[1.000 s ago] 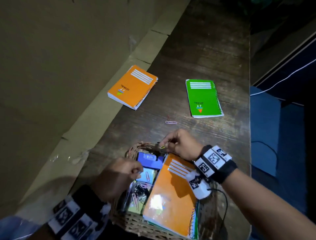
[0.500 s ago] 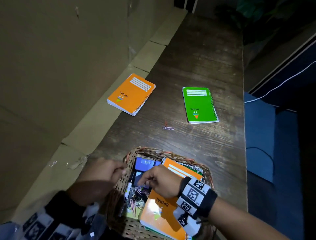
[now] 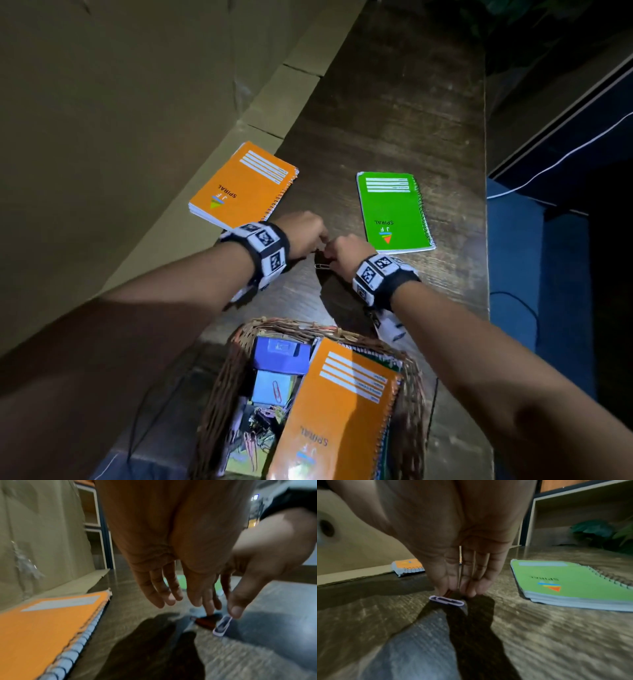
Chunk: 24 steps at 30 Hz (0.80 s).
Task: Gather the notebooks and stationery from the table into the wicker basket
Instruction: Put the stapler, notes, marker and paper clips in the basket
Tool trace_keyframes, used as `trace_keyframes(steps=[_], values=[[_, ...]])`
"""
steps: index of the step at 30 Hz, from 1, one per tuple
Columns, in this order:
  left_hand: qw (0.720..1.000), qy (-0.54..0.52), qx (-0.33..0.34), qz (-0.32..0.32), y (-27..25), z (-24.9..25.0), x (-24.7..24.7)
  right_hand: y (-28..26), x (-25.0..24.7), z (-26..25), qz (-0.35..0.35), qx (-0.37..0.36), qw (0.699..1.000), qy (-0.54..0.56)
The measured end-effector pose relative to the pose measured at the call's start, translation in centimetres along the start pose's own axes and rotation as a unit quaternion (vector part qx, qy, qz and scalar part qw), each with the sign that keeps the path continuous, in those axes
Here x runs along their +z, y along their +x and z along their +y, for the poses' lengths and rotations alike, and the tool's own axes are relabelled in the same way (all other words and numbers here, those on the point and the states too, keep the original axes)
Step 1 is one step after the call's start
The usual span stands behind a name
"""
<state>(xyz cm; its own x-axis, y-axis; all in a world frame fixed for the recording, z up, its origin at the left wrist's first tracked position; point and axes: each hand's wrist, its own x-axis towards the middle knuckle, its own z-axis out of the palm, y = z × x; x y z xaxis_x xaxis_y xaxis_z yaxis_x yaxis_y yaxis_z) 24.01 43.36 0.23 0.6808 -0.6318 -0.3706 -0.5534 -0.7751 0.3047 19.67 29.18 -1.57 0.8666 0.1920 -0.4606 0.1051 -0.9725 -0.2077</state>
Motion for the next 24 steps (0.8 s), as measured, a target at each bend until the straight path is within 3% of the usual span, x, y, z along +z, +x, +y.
trace_keyframes(steps=[3,10,19,24], values=[[0.996,0.067,0.022,-0.05,3.0,-0.8,1.3,1.3,0.8,0.5,-0.013,0.028,1.0,0.0],[0.998,0.023,0.052,-0.019,4.6,-1.6,3.5,2.4,2.0,1.7,-0.013,0.051,0.997,0.064],[0.996,0.046,-0.015,-0.068,3.4,-0.5,4.0,1.7,1.4,1.1,-0.028,0.036,0.997,0.054],[0.995,-0.039,-0.075,-0.055,0.8,-1.2,3.8,-0.7,-0.4,1.0,0.018,0.015,0.996,0.091]])
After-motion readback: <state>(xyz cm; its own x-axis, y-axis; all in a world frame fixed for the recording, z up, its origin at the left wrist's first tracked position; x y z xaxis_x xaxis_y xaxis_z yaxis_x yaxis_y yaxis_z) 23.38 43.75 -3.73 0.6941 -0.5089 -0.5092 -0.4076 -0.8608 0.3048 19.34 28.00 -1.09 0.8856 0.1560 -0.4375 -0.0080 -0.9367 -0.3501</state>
